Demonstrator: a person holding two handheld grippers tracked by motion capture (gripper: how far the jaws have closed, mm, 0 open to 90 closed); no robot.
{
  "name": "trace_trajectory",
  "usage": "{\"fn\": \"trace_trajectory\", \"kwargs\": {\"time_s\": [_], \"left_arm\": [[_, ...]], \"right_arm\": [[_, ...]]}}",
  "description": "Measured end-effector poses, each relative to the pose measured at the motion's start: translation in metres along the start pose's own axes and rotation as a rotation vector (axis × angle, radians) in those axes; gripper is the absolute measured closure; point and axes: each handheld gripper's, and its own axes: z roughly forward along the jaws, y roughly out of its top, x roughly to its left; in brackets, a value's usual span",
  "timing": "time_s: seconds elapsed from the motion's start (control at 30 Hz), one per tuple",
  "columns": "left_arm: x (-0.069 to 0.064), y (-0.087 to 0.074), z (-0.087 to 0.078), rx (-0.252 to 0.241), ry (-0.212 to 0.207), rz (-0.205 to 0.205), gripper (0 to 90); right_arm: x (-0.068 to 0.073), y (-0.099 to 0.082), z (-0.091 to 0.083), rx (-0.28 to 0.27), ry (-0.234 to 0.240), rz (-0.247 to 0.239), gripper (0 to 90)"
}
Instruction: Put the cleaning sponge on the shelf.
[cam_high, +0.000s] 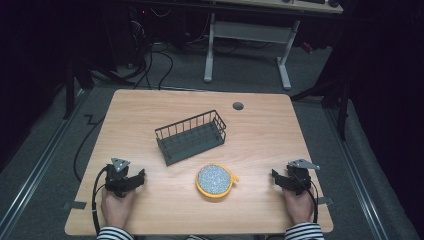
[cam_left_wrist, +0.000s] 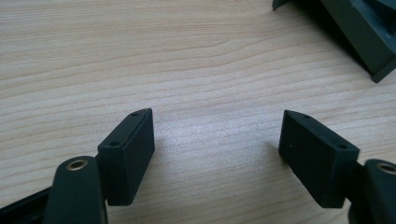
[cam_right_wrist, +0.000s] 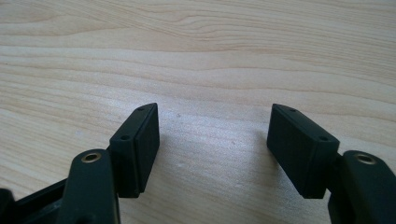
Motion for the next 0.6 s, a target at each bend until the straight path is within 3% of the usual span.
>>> {"fn": "trace_trajectory", "kwargs": {"time_s": [0.6], "left_arm": [[0.0002,0.0000,0.0000,0.003,0.000,-0.001,25.3]], "right_arm": [[-0.0001,-0.0001,-0.0003,0.001,0.004,0.003,34.0]]}}
